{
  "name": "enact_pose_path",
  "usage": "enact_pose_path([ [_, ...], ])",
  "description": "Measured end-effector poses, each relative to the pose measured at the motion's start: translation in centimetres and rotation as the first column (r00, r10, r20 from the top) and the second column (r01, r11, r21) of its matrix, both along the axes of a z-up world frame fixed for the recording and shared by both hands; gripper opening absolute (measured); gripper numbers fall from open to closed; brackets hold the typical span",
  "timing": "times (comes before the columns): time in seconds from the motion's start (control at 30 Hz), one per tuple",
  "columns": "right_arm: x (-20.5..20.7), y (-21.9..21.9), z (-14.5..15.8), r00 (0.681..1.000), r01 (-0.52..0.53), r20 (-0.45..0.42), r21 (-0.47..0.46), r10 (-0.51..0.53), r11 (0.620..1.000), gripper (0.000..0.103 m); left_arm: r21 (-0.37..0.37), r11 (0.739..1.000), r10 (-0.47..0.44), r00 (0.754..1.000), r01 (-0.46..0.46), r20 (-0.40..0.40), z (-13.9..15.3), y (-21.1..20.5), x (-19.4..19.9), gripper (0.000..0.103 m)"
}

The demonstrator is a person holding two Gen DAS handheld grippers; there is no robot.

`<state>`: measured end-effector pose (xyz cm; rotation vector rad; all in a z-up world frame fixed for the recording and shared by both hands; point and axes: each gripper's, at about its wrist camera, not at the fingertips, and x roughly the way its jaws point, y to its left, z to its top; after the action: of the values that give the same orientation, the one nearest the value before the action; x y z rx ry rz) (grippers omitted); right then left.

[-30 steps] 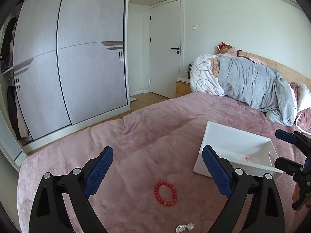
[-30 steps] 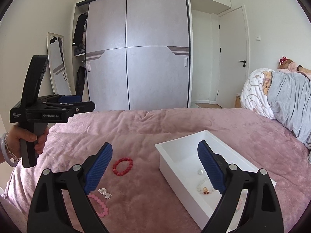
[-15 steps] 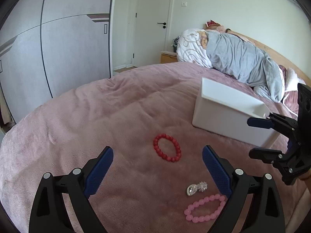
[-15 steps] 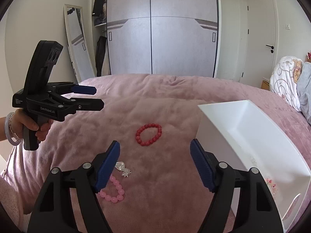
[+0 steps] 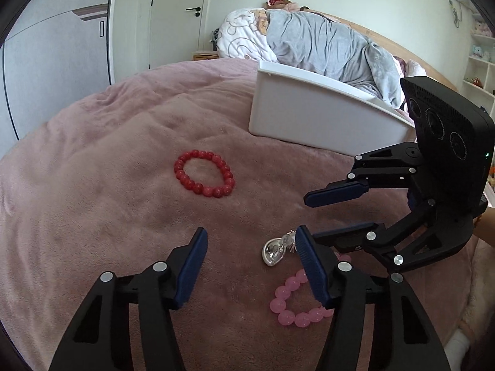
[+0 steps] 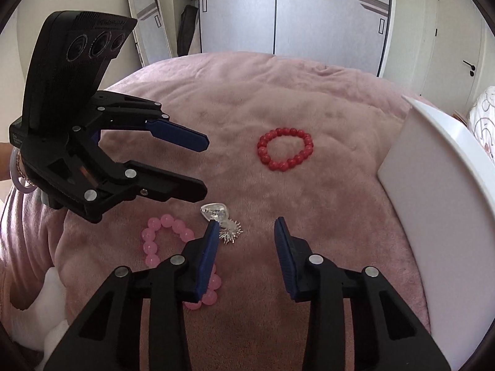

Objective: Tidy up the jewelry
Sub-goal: 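Grasp the silver heart pendant with the left tool while the right tool grasps the silver starburst charm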

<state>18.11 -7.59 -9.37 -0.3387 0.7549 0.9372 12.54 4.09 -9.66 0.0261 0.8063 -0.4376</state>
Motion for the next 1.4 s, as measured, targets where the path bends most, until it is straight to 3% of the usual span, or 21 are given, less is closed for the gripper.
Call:
enact_pose_path([
  [0.17, 0.0, 0.7, -1.0, 1.0, -0.016, -0.015, -0.022, 0.015, 1.0, 0.033, 0.002, 0.999, -0.05, 0.998, 0.051, -0.029, -1.3, -0.4, 0.2, 0.053],
  [0.3, 0.3, 1.1, -1.4, 0.999, -0.015, -0.028, -0.028, 0.014, 0.999, 0.033, 0.01, 0.997, -0.073, 0.995, 0.074, -0.064, -2.1, -0.9, 0.8, 0.038],
  [0.4, 0.5, 1.3, -1.7, 0.999, -0.015, -0.029, -0.035, 0.014, 0.999, 0.033, 0.0, 0.998, -0.064, 0.994, 0.065, -0.085, -2.4, -0.7, 1.3, 0.034],
  [0.53, 0.5, 1.7, -1.9, 1.0, -0.019, -0.022, -0.037, 0.018, 0.999, 0.025, 0.006, 0.998, -0.065, 0.994, 0.066, -0.09, -2.6, -0.9, 1.4, 0.029],
  [0.63, 0.4, 1.7, -2.0, 1.0, -0.021, -0.02, -0.043, 0.02, 0.999, 0.02, 0.023, 0.996, -0.081, 0.993, 0.084, -0.09, -2.7, -1.4, 1.4, 0.019],
  [0.8, 0.3, 1.6, -1.8, 1.0, -0.013, -0.018, -0.027, 0.013, 1.0, 0.018, 0.046, 0.995, -0.08, 0.994, 0.084, -0.07, -2.5, -2.0, 1.1, 0.019],
  [1.13, 0.4, -0.2, 0.0, 1.0, 0.028, -0.008, 0.02, -0.028, 0.999, 0.018, -0.004, 1.0, -0.013, 0.999, 0.012, -0.036, -0.6, -0.9, 0.3, 0.019],
  [1.4, 1.3, -2.1, 1.1, 0.996, 0.086, -0.01, 0.044, -0.086, 0.995, 0.018, 0.031, 0.999, 0.03, 0.999, -0.029, -0.045, -0.4, 0.0, 0.0, 0.019],
])
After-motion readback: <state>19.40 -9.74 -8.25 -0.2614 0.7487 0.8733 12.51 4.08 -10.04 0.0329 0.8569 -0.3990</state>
